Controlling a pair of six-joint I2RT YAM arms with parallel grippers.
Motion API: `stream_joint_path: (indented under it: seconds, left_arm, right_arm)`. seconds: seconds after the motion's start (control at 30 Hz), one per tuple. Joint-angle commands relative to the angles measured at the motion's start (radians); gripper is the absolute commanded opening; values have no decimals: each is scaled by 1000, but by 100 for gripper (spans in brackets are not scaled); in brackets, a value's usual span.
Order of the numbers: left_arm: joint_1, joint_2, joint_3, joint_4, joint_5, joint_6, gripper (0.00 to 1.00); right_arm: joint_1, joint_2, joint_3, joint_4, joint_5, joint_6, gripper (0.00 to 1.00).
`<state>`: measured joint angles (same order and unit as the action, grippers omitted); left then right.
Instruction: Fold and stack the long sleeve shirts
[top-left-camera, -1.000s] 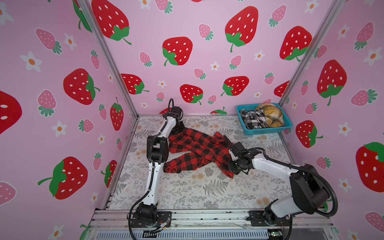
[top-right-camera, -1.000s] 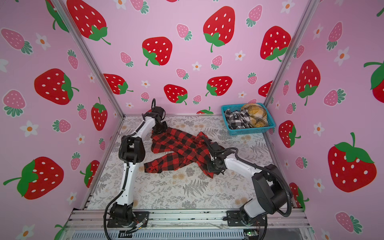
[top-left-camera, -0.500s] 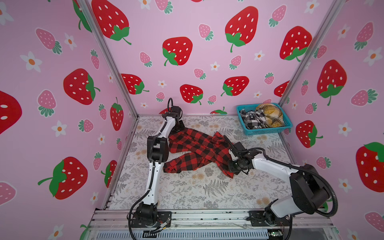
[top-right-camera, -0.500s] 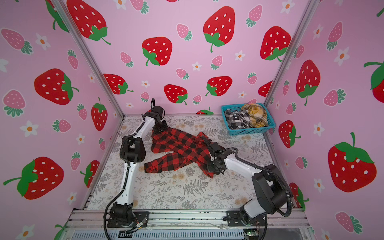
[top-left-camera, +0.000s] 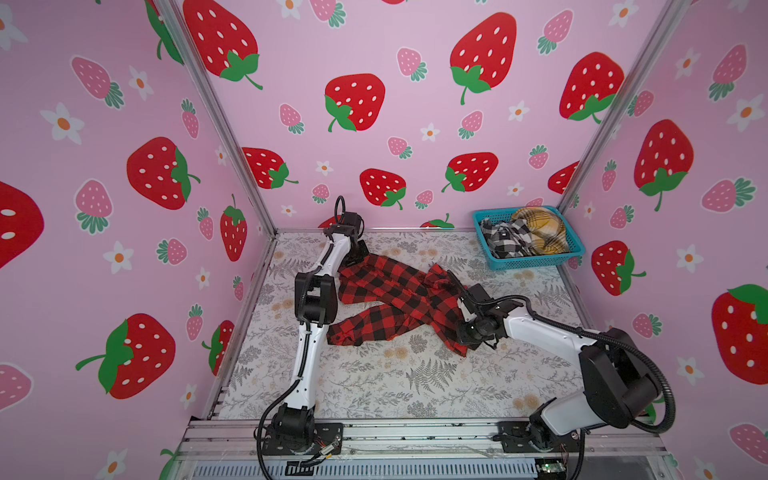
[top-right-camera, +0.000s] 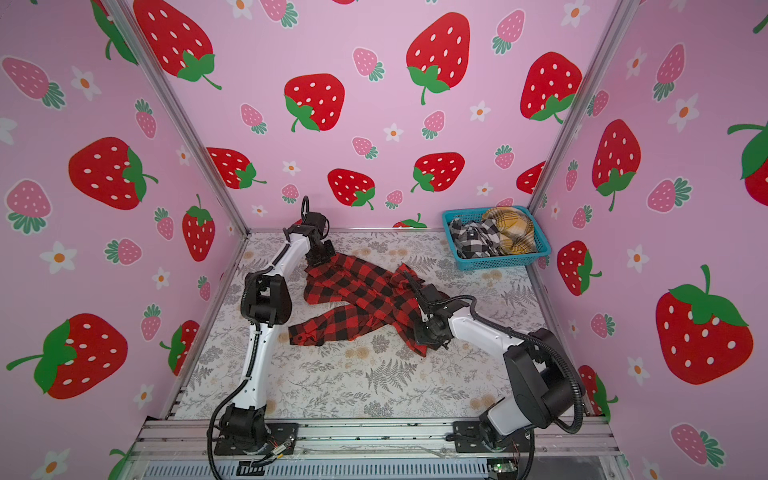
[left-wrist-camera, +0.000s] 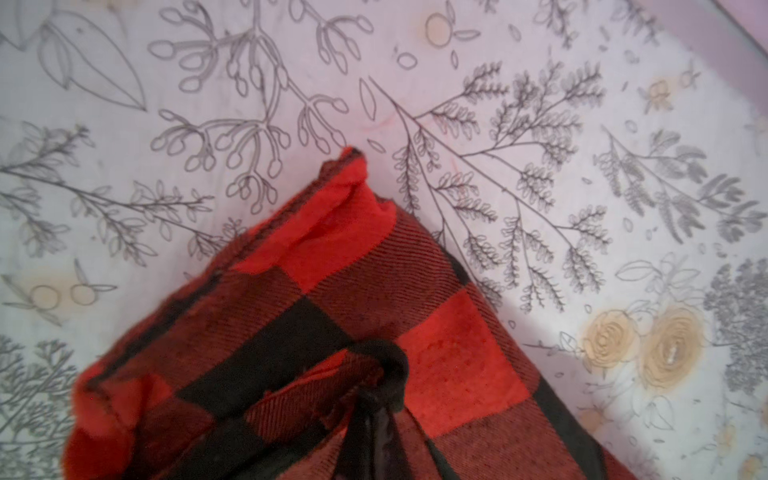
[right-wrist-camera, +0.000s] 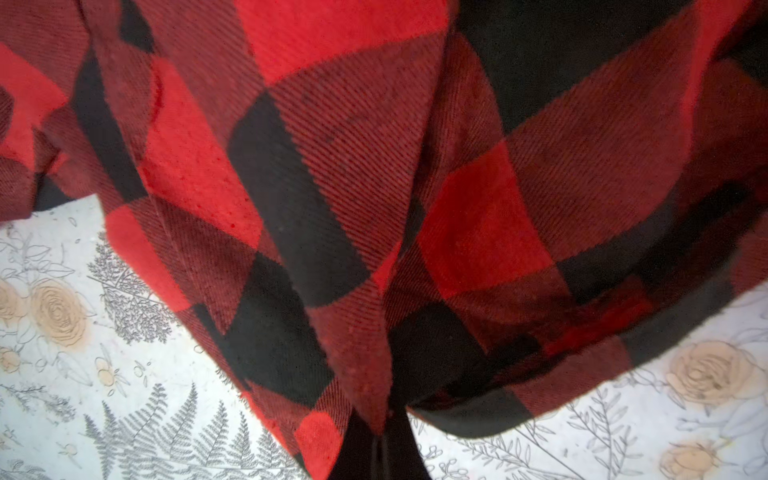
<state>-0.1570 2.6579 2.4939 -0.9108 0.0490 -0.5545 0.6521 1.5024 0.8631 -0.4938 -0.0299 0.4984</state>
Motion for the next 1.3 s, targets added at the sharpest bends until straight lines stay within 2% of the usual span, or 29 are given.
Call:
stream_joint_path:
  seconds: [0.0,0.13,0.23,0.5,0.6,0.7,0.8,0.93,1.0,1.07,1.13,1.2,1.27]
  left_arm:
    - [0,-26,-4,-2,0,-21,0]
    - [-1,-71,-11,0,-13,-28,0]
    - [-1,-157,-83,9,-70,-19,0]
    - [18,-643,-604,232,-207,-4,0]
    - [51,-788,-762,240,-188,-27,0]
    - [96,-926,-919,227,-180,-28,0]
    - [147,-1061,-1117,242,-213,-25,0]
    - [206,-1145,-1314,313,-152,-47,0]
    - [215,-1136,-1296,359,-137,-65,0]
    - [218,-1101,-1198,397,-144,-84,0]
    - [232,-1046,-1026,408,-164,-128,0]
    - [251,-1014,-853,408,-176,-196,0]
    - [258,-1004,-701,412,-202,-248,0]
  right_arm:
    - [-4,3,25,-5,13,-10,0]
    - [-3,-11,30,-3,20,-9,0]
    - [-4,-25,37,-4,36,-5,0]
    - [-3,-137,65,75,64,-13,0]
    - [-3,-158,99,86,111,-14,0]
    - [-2,-178,114,121,107,-16,0]
    - [5,-153,116,139,79,-11,0]
    - [56,-37,162,190,66,-21,0]
    - [78,73,298,178,129,-61,0]
    - [88,210,531,117,250,-100,0]
    - [87,350,873,14,446,-103,0]
    - [82,458,1218,-68,588,-112,0]
    - [64,566,1566,-161,662,-127,0]
